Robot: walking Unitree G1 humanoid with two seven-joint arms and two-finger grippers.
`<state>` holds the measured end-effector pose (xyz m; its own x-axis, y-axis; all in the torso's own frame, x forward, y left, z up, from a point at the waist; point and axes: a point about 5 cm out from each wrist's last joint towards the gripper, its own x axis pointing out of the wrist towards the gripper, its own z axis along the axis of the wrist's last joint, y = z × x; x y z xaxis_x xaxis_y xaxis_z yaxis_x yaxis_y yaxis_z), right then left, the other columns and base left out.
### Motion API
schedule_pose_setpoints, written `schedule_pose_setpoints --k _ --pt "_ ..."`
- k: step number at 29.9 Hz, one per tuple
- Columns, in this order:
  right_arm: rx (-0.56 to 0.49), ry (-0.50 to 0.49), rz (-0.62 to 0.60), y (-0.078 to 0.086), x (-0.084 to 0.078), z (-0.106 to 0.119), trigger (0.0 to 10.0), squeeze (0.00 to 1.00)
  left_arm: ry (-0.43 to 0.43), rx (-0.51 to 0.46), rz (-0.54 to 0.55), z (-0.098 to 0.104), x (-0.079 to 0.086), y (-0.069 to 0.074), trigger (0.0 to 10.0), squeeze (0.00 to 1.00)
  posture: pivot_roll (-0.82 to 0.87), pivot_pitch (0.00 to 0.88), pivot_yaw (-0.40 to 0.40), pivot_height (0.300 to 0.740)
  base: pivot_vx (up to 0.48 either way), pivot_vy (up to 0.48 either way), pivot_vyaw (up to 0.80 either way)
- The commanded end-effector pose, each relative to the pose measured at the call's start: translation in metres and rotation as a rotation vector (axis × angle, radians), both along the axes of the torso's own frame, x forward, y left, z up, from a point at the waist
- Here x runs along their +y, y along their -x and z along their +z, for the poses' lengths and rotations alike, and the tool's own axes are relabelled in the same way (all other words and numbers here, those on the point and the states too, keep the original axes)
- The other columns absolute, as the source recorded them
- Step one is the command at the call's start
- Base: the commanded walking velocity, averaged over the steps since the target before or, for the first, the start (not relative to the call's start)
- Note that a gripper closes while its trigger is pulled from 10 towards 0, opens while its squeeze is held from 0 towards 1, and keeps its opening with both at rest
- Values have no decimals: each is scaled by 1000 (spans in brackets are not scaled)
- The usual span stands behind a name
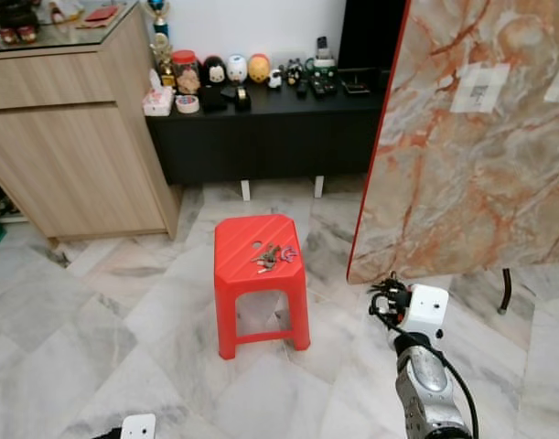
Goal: Hang keys on a hook
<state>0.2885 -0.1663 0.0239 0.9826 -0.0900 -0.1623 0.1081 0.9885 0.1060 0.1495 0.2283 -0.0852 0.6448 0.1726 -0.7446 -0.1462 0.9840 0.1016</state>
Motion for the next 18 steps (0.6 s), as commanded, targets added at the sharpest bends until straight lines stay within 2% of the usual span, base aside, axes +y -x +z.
schedule_pose_setpoints --k 1,10,13,16,18 --pt "-17 3 -10 -3 -1 4 10000 0 -3 38 -3 -4 1 8 10000 0 11 20 -9 740 0 0 -756" --pt "-31 41 -17 -3 -3 6 10000 0 -5 47 -25 -4 0 7 10000 0 12 20 -9 740 0 0 0" --pt "-28 58 -20 -4 -3 6 10000 0 -3 46 -26 -4 -1 7 10000 0 14 21 -10 740 254 0 0" --pt "-21 33 -29 -4 -2 6 10000 0 -6 51 -29 -4 -1 7 10000 0 14 21 -10 740 260 0 0" --pt "-17 33 -31 -4 -2 5 10000 0 -6 52 -27 -4 -1 8 10000 0 14 21 -10 740 266 0 -769"
